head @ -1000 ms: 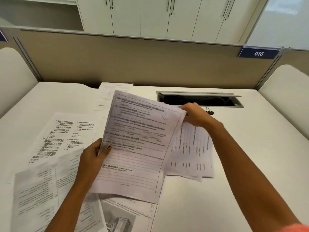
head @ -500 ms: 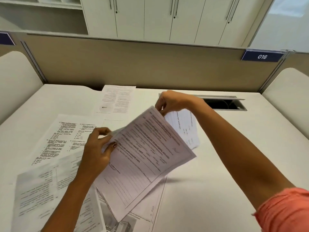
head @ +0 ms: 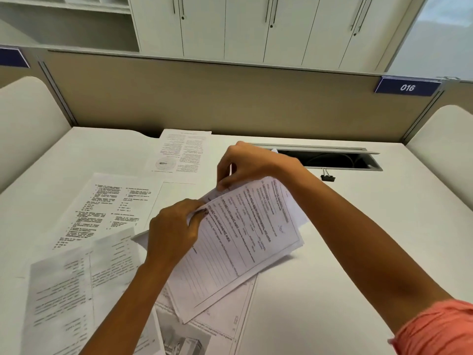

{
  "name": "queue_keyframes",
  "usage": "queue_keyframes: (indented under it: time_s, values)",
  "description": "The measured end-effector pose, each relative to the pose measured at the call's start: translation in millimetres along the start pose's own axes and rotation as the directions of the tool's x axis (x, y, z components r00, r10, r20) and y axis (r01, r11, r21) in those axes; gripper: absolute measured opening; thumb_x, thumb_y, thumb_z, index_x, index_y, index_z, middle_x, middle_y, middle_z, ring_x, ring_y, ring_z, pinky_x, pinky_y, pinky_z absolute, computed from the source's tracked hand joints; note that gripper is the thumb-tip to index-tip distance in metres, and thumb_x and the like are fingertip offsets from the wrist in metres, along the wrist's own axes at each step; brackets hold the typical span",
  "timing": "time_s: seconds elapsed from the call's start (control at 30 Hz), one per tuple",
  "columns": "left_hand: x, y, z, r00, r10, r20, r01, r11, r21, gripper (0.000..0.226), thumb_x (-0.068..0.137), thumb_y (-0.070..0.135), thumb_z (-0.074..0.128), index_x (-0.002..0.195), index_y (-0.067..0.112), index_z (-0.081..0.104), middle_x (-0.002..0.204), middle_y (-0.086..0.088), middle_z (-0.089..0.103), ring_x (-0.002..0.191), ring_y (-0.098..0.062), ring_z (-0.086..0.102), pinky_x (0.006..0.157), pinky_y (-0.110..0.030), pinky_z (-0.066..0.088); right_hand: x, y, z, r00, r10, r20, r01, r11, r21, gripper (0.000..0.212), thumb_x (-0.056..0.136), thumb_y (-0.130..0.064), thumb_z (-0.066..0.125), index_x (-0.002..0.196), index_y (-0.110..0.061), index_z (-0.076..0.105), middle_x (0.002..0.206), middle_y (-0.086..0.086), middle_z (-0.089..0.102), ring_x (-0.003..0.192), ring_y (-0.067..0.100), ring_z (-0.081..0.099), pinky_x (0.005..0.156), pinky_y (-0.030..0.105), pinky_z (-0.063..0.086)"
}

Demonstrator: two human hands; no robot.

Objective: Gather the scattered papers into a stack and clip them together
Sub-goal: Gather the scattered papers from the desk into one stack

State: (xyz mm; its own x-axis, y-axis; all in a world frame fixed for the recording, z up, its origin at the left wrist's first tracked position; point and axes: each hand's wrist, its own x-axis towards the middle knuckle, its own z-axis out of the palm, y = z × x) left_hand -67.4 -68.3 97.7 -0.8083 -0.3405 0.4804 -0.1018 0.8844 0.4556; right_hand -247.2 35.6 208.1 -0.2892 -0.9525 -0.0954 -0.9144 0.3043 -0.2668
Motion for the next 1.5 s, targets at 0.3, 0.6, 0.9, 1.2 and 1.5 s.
queue_keyframes:
  time_s: [0.3, 0.6, 0.9, 1.2, 1.5]
  values:
    - [-13.9, -11.4, -13.8, 0.985, -0.090, -0.150, 0.066, 0.985, -0.159, 0.029, 0.082, 0.023, 0.063, 0.107, 0.009, 0.067, 0.085, -0.005, 0.074, 0.060, -0.012, 0.062, 0.057, -0.008, 0.047, -63.2, 74.7, -7.6, 0.938, 0.314, -0.146, -0.152, 0.753, 0.640, 0.042, 0.089, -0.052, 0.053, 0.111, -0.018, 0.067, 0.103, 0.003, 0.073, 0.094, 0.019, 0.070, 0.084, 0.037, 0.054]
    - [-14.7, -2.3, -9.7, 0.892, -0.425, -0.156, 0.308, 0.822, -0.479, 0.034, 0.086, 0.021, 0.064, 0.119, 0.025, 0.061, 0.102, 0.010, 0.064, 0.086, -0.006, 0.062, 0.071, -0.014, 0.051, -89.4, 72.2, 131.3, 0.730, 0.662, -0.168, -0.018, 0.265, 0.964, 0.091, 0.060, -0.061, 0.074, 0.135, -0.020, 0.043, 0.135, 0.004, 0.055, 0.118, 0.016, 0.057, 0.090, 0.029, 0.048]
    - [-24.8, -6.0, 11.9, 0.823, -0.567, 0.019, 0.438, 0.615, -0.655, 0.018, 0.085, 0.024, 0.065, 0.102, 0.030, 0.063, 0.098, 0.011, 0.069, 0.090, -0.013, 0.066, 0.076, -0.032, 0.056, -98.7, 18.5, 168.1, 0.800, 0.589, -0.113, 0.141, -0.002, 0.990, 0.038, 0.095, -0.016, 0.054, 0.132, -0.013, 0.051, 0.128, 0.007, 0.064, 0.117, 0.027, 0.061, 0.097, 0.045, 0.050]
    - [-29.3, 1.1, 22.6, 0.828, -0.560, 0.033, 0.468, 0.659, -0.589, 0.033, 0.088, 0.024, 0.061, 0.120, 0.024, 0.052, 0.111, 0.001, 0.065, 0.086, -0.010, 0.064, 0.064, -0.018, 0.049, -96.9, -10.5, 152.5, 0.495, 0.758, -0.426, 0.114, 0.429, 0.896, 0.013, 0.096, -0.016, 0.053, 0.108, -0.017, 0.056, 0.102, -0.004, 0.067, 0.094, 0.014, 0.066, 0.082, 0.036, 0.058]
    - [-21.0, 29.4, 12.9, 0.853, -0.483, -0.197, 0.241, 0.699, -0.673, 0.032, 0.089, 0.044, 0.052, 0.113, 0.023, 0.049, 0.103, 0.004, 0.065, 0.085, -0.009, 0.066, 0.061, -0.012, 0.054, -109.5, -33.6, 138.8, 0.277, 0.711, -0.646, 0.304, 0.573, 0.761, 0.014, 0.087, -0.031, 0.059, 0.097, -0.029, 0.049, 0.090, -0.018, 0.061, 0.080, 0.006, 0.056, 0.068, 0.019, 0.054]
